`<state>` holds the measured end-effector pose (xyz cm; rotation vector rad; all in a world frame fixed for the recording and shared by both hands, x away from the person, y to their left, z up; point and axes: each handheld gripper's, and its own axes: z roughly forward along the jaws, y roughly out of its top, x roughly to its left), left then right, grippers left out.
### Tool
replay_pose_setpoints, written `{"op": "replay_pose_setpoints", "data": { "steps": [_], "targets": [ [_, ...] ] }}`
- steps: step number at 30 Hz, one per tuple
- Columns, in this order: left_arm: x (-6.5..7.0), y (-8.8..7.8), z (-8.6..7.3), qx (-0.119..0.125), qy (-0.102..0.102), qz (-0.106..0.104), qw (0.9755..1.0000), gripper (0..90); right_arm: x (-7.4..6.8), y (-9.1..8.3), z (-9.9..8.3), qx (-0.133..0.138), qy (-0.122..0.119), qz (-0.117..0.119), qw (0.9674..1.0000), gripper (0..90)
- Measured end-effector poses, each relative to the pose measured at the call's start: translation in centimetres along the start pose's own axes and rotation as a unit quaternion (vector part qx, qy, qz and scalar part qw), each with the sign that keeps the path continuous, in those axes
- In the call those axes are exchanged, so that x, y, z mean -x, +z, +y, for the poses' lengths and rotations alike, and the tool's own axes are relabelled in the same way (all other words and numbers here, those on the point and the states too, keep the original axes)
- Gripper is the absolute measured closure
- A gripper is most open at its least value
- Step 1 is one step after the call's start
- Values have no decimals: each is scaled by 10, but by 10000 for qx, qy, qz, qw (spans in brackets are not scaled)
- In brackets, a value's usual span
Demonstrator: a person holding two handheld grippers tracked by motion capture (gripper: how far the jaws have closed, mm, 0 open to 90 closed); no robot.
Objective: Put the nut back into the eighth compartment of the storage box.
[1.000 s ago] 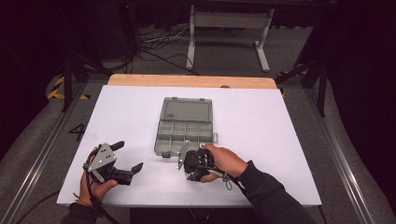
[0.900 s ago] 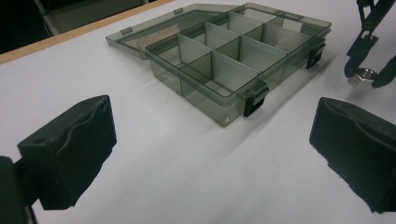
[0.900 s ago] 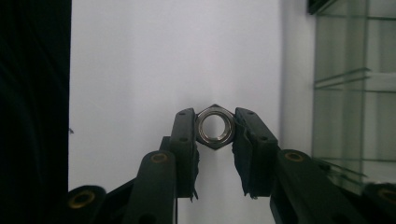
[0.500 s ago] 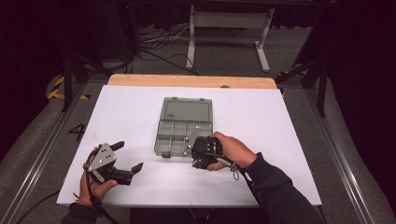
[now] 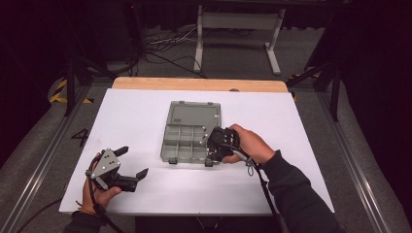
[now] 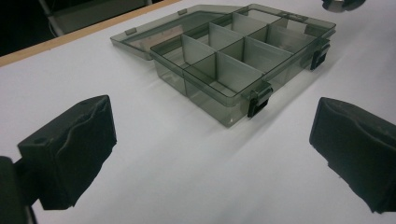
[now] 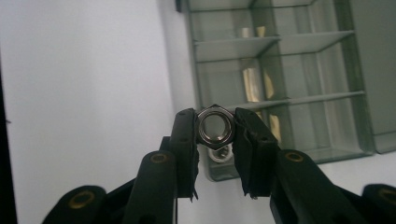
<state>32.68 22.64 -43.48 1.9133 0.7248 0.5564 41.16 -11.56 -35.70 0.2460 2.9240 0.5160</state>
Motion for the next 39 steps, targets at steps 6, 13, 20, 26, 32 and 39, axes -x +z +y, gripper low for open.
{"op": "replay_pose_setpoints", "data": {
  "steps": [6, 13, 20, 26, 32, 39],
  "targets": [
    [0, -1, 0, 0, -8, -4, 10000, 11, 16, 0, -1, -128, 124, -156, 9997, 703],
    [0, -1, 0, 5, -7, -12, 10000, 11, 33, 12, -7, -297, 403, -124, 9987, 703],
    [0, -1, 0, -1, -10, -26, 10000, 11, 38, 21, -8, -465, 475, -100, 9977, 703],
    [0, 0, 0, -13, -6, -37, 10000, 11, 40, 27, -9, -564, 480, -71, 9972, 703],
    [0, 0, 0, -19, 3, -45, 10000, 11, 41, 32, -11, -609, 505, -48, 9969, 703],
    [1, 0, 0, -28, 1, -51, 10000, 11, 40, 35, -10, -641, 494, -19, 9967, 702]
  ]
}}
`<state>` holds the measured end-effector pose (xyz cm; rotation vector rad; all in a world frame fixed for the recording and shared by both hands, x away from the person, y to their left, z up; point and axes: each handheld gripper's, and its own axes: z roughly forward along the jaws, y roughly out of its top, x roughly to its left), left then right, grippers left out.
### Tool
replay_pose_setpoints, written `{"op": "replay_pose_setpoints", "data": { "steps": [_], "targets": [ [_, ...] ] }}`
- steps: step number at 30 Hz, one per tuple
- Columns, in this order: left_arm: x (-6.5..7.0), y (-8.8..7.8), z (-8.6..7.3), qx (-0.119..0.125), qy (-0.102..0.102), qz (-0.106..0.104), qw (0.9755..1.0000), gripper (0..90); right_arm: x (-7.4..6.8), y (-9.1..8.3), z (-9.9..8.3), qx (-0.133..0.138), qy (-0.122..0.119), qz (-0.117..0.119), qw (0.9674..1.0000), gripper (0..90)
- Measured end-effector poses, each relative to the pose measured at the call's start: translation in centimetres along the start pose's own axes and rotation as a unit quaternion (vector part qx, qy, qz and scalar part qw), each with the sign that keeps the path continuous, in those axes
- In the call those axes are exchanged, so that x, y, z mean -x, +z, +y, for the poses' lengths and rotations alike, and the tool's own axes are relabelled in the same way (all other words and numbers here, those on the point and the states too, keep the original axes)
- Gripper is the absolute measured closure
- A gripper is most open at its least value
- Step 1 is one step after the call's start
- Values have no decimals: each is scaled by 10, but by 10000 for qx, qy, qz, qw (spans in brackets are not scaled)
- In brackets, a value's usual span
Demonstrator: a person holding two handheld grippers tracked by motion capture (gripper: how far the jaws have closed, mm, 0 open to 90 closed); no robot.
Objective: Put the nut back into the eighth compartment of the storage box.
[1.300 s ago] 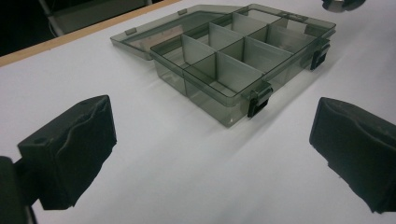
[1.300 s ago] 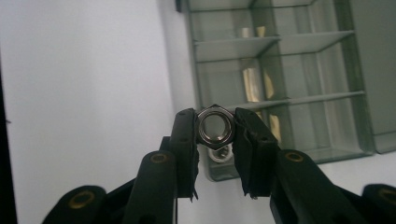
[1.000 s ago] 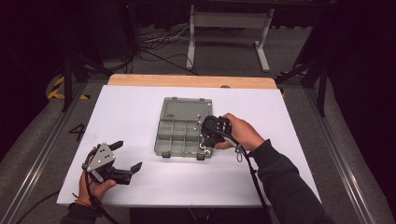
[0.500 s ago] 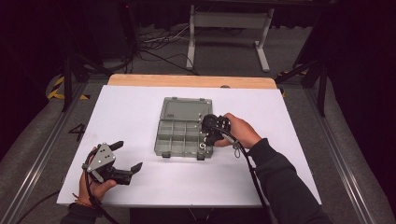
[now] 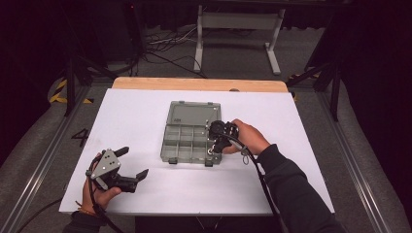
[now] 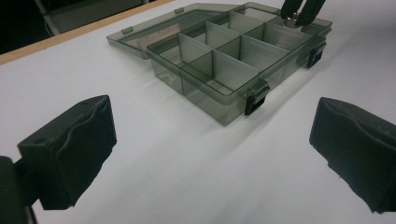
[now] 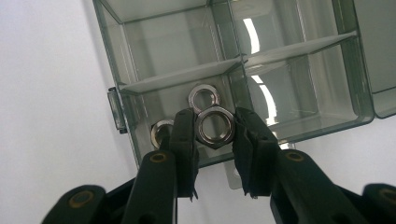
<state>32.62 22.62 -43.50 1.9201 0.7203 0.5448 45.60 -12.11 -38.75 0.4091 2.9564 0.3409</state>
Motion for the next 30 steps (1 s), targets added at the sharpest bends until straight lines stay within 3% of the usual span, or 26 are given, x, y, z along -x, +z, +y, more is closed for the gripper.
{"op": "replay_pose_setpoints", "data": {
  "steps": [7, 18, 30],
  "targets": [
    [0, 0, 0, -13, -1, -3, 10000, 11, -1, -1, 1, -45, -22, -9, 10000, 696],
    [0, 0, 0, -7, -15, 4, 10000, 11, -3, -6, -2, 36, 26, -81, 10000, 591],
    [0, 0, 0, -13, -11, -2, 10000, 11, -7, -27, -19, 795, 164, -169, 9966, 501]
  ]
}}
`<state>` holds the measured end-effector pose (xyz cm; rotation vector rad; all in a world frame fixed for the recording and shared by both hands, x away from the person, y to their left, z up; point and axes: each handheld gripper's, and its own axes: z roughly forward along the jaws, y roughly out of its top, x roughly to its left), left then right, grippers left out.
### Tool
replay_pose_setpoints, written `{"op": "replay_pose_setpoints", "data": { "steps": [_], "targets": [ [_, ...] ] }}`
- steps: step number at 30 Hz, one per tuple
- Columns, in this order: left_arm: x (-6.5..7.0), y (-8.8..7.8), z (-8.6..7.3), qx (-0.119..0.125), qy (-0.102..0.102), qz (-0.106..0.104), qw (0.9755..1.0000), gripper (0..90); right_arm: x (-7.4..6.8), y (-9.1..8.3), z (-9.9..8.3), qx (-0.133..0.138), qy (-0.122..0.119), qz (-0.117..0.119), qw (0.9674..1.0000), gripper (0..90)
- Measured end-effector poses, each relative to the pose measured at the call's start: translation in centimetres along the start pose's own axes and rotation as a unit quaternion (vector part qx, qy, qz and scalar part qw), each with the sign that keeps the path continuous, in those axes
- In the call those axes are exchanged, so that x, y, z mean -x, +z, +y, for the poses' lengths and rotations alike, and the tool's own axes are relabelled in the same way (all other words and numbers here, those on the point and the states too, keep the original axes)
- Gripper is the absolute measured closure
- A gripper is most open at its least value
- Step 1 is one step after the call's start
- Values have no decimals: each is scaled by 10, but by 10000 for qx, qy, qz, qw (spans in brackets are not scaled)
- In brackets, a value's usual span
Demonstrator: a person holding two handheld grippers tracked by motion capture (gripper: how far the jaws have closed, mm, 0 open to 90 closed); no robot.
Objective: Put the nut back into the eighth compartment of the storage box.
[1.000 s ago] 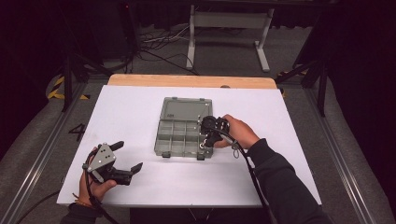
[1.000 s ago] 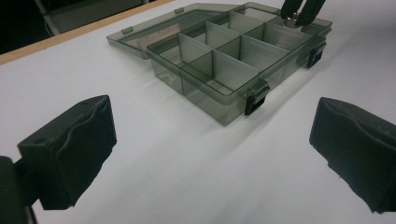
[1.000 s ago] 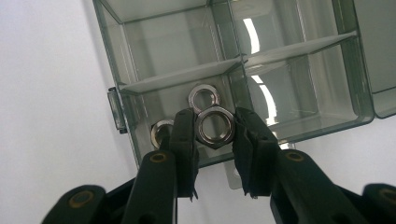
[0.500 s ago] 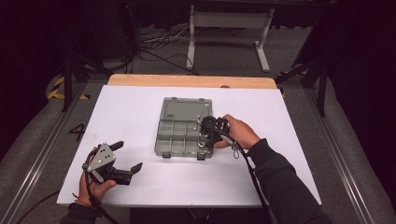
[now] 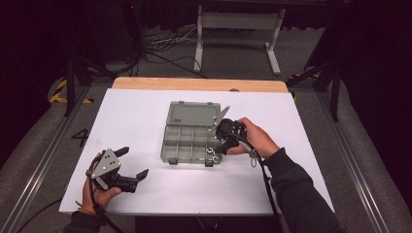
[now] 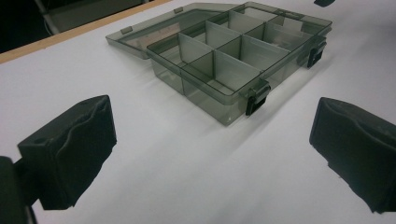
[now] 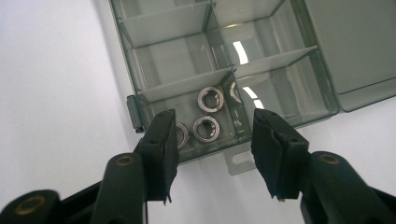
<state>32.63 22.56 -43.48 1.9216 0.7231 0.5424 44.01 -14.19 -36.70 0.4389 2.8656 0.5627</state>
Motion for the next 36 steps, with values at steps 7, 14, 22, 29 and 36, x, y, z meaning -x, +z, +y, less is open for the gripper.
{"op": "replay_pose_setpoints", "data": {
  "steps": [7, 14, 22, 29, 36],
  "targets": [
    [0, 0, 0, 0, 1, 12, 10000, 11, -2, -12, -9, 382, 117, -86, 9992, 455],
    [0, 0, 0, 6, 16, 32, 10000, 11, -5, -19, -15, 564, 133, -194, 9981, 414],
    [1, -1, 0, 69, 40, -23, 10000, 14, -6, -25, -27, 739, 322, -409, 9959, 320],
    [1, 0, 0, 70, 50, -11, 10000, 17, -4, -29, -38, 918, 484, -582, 9929, 234],
    [2, 0, 1, 61, 50, 13, 10000, 18, -8, -36, -47, 1233, 530, -767, 9880, 197]
  ]
}}
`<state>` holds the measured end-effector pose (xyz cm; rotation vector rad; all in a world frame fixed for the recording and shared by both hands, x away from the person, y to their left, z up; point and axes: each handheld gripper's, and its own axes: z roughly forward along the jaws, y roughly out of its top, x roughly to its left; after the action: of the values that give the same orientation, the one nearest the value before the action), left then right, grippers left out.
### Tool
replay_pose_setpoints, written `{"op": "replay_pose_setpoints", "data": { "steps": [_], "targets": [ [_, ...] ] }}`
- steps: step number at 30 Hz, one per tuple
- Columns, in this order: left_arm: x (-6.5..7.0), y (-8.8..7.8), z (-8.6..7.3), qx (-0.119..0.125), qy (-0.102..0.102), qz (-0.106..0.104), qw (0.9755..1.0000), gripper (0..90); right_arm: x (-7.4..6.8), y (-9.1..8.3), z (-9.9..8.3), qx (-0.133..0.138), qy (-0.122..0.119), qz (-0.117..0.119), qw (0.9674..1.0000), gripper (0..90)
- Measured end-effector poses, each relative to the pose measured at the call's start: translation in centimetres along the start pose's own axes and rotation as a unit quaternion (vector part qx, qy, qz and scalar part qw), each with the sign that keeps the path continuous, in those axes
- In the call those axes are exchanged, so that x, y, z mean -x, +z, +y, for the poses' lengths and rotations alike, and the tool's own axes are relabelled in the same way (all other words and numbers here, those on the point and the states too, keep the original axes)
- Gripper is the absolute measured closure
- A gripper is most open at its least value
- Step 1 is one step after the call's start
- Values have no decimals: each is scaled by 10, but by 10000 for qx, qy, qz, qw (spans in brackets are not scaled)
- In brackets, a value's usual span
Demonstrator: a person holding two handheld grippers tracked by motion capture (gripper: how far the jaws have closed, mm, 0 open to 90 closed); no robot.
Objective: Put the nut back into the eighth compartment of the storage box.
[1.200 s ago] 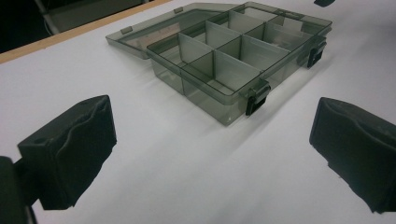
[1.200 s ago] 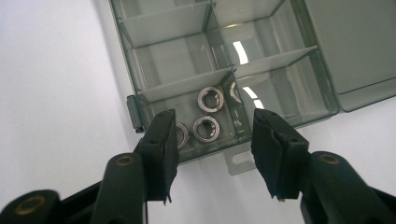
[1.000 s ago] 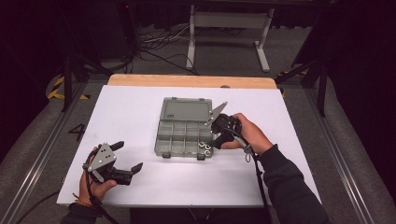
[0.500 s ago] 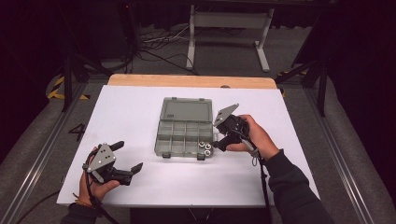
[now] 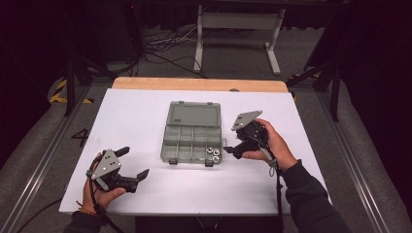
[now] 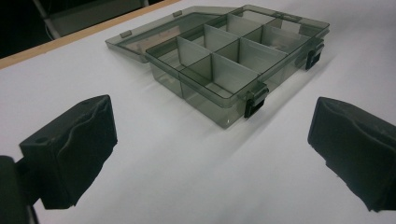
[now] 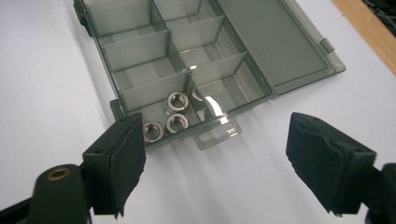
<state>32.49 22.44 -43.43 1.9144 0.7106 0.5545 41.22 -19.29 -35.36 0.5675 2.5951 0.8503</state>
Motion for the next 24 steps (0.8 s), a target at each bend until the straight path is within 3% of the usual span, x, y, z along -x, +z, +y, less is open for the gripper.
{"op": "replay_pose_setpoints", "data": {
  "steps": [9, 24],
  "targets": [
    [0, 0, 0, -8, 15, 21, 10000, 19, -5, -10, -13, 441, 2, -185, 9989, 179],
    [0, 1, 0, -23, -5, -1, 10000, 19, -10, -22, -39, 1072, 108, -445, 9932, 157]
  ]
}}
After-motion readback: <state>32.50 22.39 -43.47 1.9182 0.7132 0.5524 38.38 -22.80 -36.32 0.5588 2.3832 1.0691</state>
